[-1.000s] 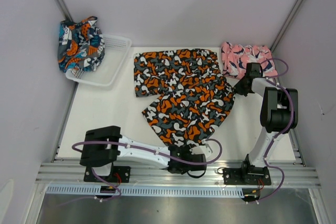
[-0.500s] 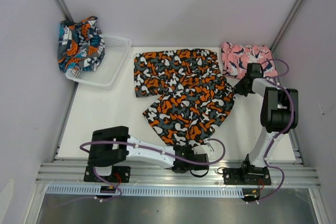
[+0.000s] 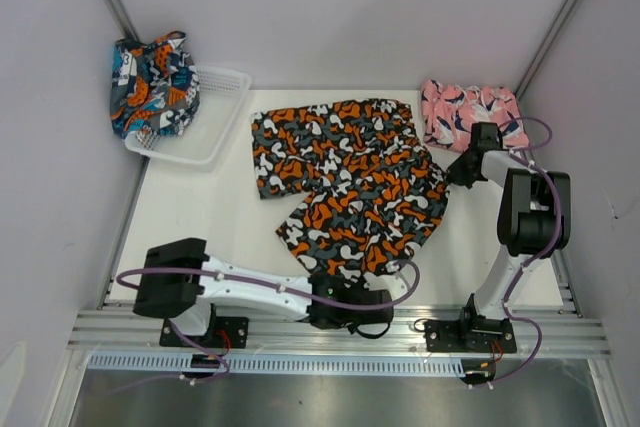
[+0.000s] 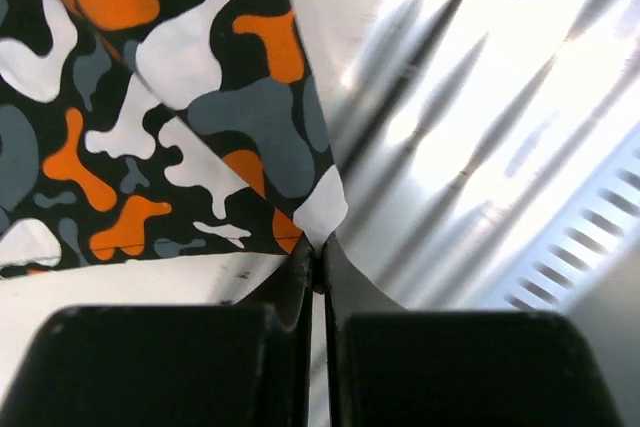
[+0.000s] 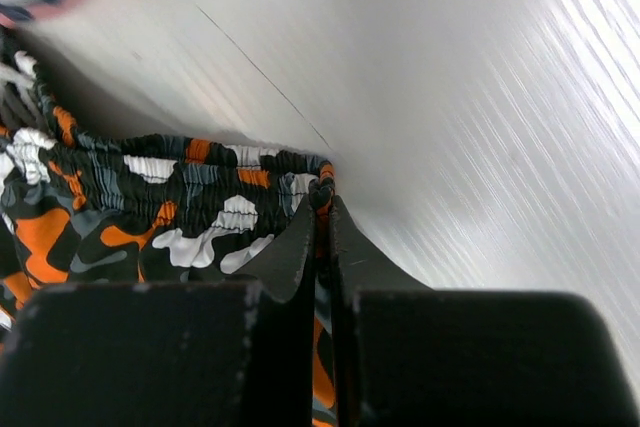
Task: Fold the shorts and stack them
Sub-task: Fold the shorts
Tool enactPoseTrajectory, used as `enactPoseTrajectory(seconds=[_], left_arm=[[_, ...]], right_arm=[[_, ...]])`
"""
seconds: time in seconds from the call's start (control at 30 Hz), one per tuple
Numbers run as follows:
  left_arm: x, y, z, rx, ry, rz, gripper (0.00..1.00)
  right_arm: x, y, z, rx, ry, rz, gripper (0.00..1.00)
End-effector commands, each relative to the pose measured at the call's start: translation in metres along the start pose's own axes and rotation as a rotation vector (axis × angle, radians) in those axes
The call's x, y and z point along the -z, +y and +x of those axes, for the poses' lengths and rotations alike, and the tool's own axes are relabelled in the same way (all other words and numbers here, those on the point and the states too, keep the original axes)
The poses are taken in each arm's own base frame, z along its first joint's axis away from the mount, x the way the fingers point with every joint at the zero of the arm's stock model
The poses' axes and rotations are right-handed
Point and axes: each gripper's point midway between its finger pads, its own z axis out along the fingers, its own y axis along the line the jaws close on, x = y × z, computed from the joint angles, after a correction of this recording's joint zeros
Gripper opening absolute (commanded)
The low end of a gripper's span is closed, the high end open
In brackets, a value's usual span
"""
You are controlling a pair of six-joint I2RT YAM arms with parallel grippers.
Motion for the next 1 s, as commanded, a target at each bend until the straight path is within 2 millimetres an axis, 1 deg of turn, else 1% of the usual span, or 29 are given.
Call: enactPoseTrajectory(seconds=[0.0, 0.03, 0.07, 0.1, 0.13, 0.17, 0.2, 0.27, 0.3, 0.33, 0.37, 0.4, 0.43, 0.47, 0.5, 0.53, 0.57, 0.6, 0.63, 0.67, 0.7, 0.73, 0.77, 0.8, 0.83, 0.87, 0.9, 0.93, 0.97], left_arm=[[0.035, -0.037, -0.002, 0.016, -0.024, 0.15, 0.0], [0.039, -0.042, 0.001, 0.009, -0.016, 0.161, 0.0], [0.046, -0.052, 0.006, -0.01, -0.012, 0.184, 0.0], [0.052, -0.061, 0.008, -0.008, -0.002, 0.214, 0.0], [0.056, -0.067, 0.012, -0.016, 0.006, 0.232, 0.0], [0.063, -0.077, 0.016, -0.019, 0.009, 0.256, 0.0], [0.07, -0.082, 0.016, -0.016, 0.009, 0.278, 0.0], [0.08, -0.092, 0.019, -0.007, 0.007, 0.31, 0.0], [0.086, -0.095, 0.018, 0.003, 0.001, 0.328, 0.0], [0.096, -0.097, 0.015, 0.019, -0.018, 0.354, 0.0], [0.101, -0.099, 0.015, 0.028, -0.025, 0.368, 0.0], [0.107, -0.101, 0.011, 0.053, -0.039, 0.385, 0.0], [0.113, -0.101, 0.008, 0.067, -0.05, 0.398, 0.0], [0.122, -0.097, 0.003, 0.091, -0.074, 0.406, 0.0], [0.127, -0.094, 0.0, 0.102, -0.088, 0.405, 0.0], [0.133, -0.09, -0.004, 0.107, -0.104, 0.403, 0.0], [0.141, -0.074, -0.008, 0.12, -0.127, 0.358, 0.0], [0.145, -0.062, -0.011, 0.136, -0.139, 0.326, 0.0], [0.151, -0.052, -0.015, 0.15, -0.152, 0.306, 0.0], [0.158, -0.028, -0.022, 0.184, -0.174, 0.269, 0.0], [0.163, -0.016, -0.026, 0.207, -0.195, 0.252, 0.0], [0.166, 0.004, -0.034, 0.248, -0.221, 0.22, 0.0], [0.177, 0.023, -0.037, 0.263, -0.26, 0.199, 0.0], [0.182, 0.037, -0.039, 0.281, -0.277, 0.177, 0.0], [0.184, 0.059, -0.042, 0.316, -0.293, 0.129, 0.0], [0.198, 0.076, -0.049, 0.348, -0.34, 0.104, 0.0], [0.202, 0.09, -0.045, 0.358, -0.339, 0.072, 0.0], [0.205, 0.109, -0.048, 0.38, -0.354, 0.032, 0.0], [0.221, 0.12, -0.057, 0.403, -0.401, 0.031, 0.0]], right_arm=[[0.027, -0.044, 0.032, -0.026, 0.09, 0.167, 0.0], [0.032, -0.054, 0.04, -0.026, 0.103, 0.193, 0.0], [0.037, -0.057, 0.045, -0.024, 0.108, 0.197, 0.0], [0.05, -0.055, 0.044, -0.024, 0.091, 0.179, 0.0], [0.056, -0.057, 0.049, -0.023, 0.095, 0.177, 0.0], [0.063, -0.068, 0.064, -0.02, 0.123, 0.206, 0.0], [0.076, -0.067, 0.064, -0.029, 0.104, 0.21, 0.0], [0.09, -0.077, 0.07, -0.008, 0.085, 0.282, 0.0], [0.105, -0.084, 0.075, -0.004, 0.097, 0.322, 0.0], [0.112, -0.087, 0.075, -0.002, 0.097, 0.343, 0.0], [0.12, -0.089, 0.074, 0.004, 0.091, 0.354, 0.0], [0.136, -0.089, 0.071, 0.004, 0.082, 0.353, 0.0], [0.145, -0.089, 0.068, 0.003, 0.072, 0.349, 0.0], [0.157, -0.092, 0.068, 0.002, 0.075, 0.357, 0.0], [0.165, -0.091, 0.064, -0.006, 0.059, 0.346, 0.0], [0.181, -0.082, 0.053, -0.017, 0.017, 0.297, 0.0], [0.19, -0.08, 0.05, -0.021, 0.01, 0.284, 0.0], [0.196, -0.075, 0.046, -0.025, -0.006, 0.259, 0.0], [0.204, -0.065, 0.038, -0.029, -0.023, 0.221, 0.0], [0.208, -0.061, 0.036, -0.029, -0.021, 0.208, 0.0], [0.209, -0.057, 0.034, -0.03, -0.017, 0.199, 0.0], [0.213, -0.046, 0.029, -0.029, -0.015, 0.163, 0.0], [0.21, -0.044, 0.03, -0.028, 0.006, 0.164, 0.0], [0.21, -0.039, 0.028, -0.032, 0.012, 0.153, 0.0], [0.213, -0.032, 0.025, -0.035, 0.017, 0.132, 0.0], [0.212, -0.029, 0.023, -0.044, 0.024, 0.133, 0.0], [0.213, -0.025, 0.021, -0.048, 0.023, 0.124, 0.0], [0.217, -0.017, 0.017, -0.053, 0.017, 0.099, 0.0], [0.218, -0.014, 0.014, -0.064, 0.015, 0.092, 0.0]])
